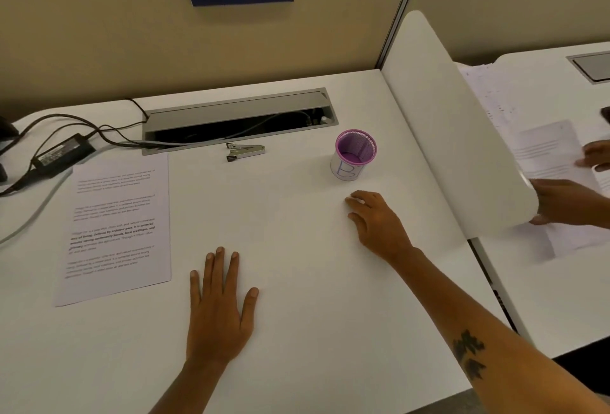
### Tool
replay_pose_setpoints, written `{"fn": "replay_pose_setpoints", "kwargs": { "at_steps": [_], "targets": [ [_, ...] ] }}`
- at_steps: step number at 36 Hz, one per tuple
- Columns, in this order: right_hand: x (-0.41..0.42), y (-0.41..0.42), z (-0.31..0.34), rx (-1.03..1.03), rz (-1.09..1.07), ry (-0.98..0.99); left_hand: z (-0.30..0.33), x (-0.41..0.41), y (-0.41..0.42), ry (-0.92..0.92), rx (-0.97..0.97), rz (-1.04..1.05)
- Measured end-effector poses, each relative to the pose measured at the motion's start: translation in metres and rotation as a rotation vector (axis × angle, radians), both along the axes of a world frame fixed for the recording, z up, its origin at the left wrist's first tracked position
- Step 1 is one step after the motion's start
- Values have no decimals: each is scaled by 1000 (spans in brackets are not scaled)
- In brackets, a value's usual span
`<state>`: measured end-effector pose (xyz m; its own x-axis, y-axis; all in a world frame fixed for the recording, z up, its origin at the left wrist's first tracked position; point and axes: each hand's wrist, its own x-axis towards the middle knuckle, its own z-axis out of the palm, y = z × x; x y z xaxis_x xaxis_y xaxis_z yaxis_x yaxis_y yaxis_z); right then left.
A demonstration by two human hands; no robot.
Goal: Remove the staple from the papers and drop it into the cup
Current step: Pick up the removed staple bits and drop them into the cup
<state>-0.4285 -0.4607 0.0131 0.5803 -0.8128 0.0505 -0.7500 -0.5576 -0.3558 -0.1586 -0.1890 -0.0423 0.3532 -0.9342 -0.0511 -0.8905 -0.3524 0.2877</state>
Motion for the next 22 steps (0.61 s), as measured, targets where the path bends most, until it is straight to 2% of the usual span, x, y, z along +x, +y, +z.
{"fn": "replay_pose_setpoints", "kwargs": {
  "at_steps": [5, 14, 22],
  "targets": [
    [6, 2, 0, 71, -162, -61, 1, 0, 0, 1, 3, 3],
    [26, -7, 3, 103, -251, -161, 5, -2, 0, 10, -1, 6],
    [26, -12, 1, 131, -106, 27, 6, -2, 0, 7, -6, 4]
  ]
}}
